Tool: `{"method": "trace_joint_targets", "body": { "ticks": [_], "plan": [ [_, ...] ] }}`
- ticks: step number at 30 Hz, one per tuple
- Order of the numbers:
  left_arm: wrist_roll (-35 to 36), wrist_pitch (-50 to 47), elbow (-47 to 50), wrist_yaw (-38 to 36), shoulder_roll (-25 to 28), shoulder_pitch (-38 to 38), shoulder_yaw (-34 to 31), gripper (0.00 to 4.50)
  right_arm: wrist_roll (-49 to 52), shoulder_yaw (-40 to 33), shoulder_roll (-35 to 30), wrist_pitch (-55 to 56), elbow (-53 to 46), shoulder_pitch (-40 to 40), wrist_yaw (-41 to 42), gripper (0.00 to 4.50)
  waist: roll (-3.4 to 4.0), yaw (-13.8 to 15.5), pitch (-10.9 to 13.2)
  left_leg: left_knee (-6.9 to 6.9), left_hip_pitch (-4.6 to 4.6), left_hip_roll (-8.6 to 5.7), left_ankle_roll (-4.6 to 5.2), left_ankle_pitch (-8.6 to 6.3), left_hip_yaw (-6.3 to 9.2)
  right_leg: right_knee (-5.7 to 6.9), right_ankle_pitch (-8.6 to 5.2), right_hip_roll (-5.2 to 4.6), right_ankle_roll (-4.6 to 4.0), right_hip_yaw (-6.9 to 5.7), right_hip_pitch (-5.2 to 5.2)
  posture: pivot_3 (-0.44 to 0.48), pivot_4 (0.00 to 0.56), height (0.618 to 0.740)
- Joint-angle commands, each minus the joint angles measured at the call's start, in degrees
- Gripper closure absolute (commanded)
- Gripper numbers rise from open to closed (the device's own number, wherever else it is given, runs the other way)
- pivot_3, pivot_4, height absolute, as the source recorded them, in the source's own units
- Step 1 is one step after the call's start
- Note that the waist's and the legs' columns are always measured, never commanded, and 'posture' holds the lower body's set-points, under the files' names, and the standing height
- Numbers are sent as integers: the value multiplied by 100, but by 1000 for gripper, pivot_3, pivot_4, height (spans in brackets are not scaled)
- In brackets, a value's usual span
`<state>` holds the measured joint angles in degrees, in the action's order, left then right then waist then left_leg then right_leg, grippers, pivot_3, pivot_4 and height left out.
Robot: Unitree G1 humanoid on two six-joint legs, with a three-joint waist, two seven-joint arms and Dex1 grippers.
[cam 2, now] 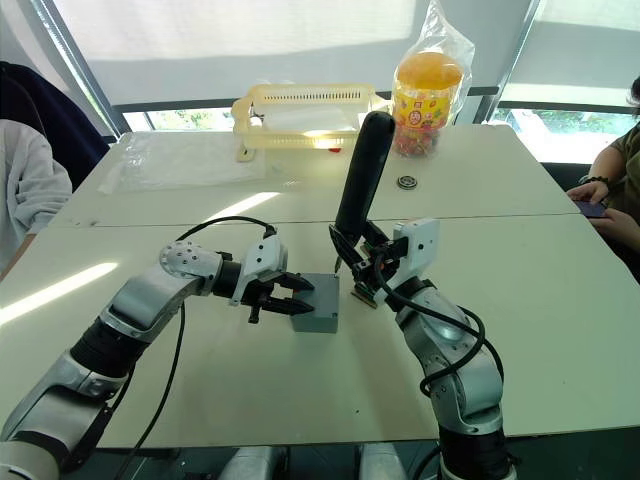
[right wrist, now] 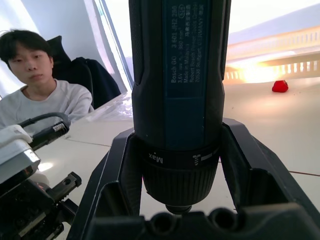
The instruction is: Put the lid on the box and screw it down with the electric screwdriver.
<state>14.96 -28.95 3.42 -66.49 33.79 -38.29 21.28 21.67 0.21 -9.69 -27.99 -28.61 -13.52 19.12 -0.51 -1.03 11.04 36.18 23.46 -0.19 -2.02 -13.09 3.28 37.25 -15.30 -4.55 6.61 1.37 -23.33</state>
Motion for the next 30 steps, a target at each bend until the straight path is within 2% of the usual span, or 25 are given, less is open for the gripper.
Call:
{"method": "trace_joint_targets", "body": {
  "ticks": [1,30],
  "plan": [
    [-138,-61,-45,-55,68,100,70,2627,-71,51,-11,395,-102,-63,66,2709,0,0,0,0,0,0,0,0,0,0,0,0,0,0,0,0,150,740],
    [-167,-158,40,-8,4,136,77,2627,134,-2,-133,263,-367,5,-33,2709,-1,3,-2,0,-2,0,0,0,1,0,0,0,0,-1,2,0,150,740]
  ]
}}
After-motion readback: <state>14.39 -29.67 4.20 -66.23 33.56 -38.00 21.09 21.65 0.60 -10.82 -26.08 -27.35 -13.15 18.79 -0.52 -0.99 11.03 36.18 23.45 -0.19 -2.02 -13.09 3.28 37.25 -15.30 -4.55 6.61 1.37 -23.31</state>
